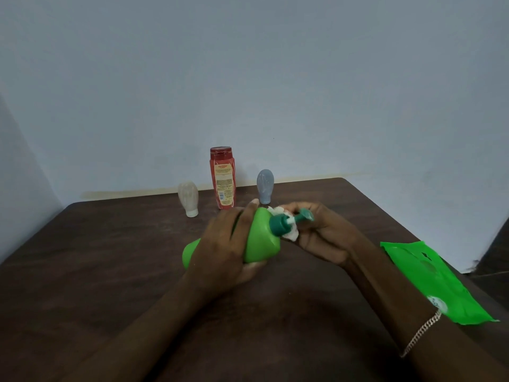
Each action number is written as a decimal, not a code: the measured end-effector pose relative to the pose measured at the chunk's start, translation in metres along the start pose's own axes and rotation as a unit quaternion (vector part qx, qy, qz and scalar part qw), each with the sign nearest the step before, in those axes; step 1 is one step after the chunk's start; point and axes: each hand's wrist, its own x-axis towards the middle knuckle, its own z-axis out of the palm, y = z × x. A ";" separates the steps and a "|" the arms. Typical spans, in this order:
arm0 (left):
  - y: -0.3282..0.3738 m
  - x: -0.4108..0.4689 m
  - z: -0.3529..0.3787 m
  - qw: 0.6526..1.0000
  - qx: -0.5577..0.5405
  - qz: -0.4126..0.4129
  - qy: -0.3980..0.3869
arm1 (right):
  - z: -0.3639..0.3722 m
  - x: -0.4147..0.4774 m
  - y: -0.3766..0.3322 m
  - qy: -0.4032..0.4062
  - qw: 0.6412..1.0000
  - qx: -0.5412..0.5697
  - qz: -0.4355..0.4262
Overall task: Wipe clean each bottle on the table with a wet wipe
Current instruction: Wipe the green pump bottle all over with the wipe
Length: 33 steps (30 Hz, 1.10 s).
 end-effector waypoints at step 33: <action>-0.022 0.001 0.009 0.988 0.109 -0.105 -0.015 | 0.046 0.008 0.017 0.225 0.961 0.120 -0.107</action>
